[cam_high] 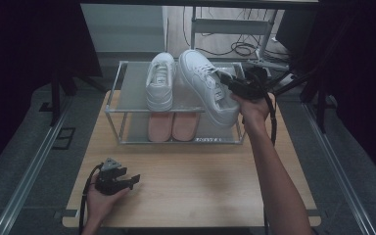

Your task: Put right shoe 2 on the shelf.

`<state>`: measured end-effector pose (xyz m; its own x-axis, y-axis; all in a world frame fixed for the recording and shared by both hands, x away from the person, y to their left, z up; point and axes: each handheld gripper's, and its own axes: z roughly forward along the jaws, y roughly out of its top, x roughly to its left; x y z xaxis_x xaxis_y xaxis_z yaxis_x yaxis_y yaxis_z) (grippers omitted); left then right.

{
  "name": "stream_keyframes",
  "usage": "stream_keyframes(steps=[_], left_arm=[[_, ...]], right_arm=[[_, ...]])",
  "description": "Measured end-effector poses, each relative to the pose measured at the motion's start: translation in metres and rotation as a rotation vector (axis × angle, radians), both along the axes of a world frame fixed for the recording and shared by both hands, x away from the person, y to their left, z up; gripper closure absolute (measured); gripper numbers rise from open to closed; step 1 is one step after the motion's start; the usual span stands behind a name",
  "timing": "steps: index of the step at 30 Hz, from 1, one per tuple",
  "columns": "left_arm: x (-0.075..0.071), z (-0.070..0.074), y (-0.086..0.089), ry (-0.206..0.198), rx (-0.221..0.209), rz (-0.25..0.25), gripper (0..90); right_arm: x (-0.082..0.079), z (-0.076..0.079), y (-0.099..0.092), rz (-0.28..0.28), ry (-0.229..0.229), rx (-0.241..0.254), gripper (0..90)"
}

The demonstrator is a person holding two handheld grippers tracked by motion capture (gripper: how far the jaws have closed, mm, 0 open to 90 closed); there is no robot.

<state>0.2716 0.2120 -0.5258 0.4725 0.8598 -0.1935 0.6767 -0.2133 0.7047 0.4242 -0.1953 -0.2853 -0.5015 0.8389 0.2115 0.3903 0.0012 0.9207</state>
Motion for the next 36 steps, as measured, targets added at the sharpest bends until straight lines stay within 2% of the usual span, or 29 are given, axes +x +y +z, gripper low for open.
stream_keyframes(steps=[7, 14, 24, 31, 36], left_arm=[[0.000, 0.001, 0.000, 0.000, -0.001, 0.002, 35.0], [0.000, 0.001, 0.001, 0.001, 0.001, 0.000, 35.0], [-0.001, 0.001, 0.002, 0.000, -0.007, 0.002, 35.0], [0.000, 0.001, 0.004, -0.001, -0.004, 0.005, 35.1], [0.000, 0.001, 0.004, 0.002, -0.010, 0.010, 35.0]], right_arm=[[0.014, 0.001, 0.007, -0.016, 0.024, 0.025, 80.8], [0.027, 0.005, 0.016, -0.049, 0.027, 0.003, 80.8], [0.047, 0.008, 0.029, -0.093, 0.045, 0.001, 80.7], [0.064, 0.003, 0.039, -0.137, 0.076, 0.005, 80.5], [0.075, 0.001, 0.047, -0.166, 0.097, -0.008, 80.2]])
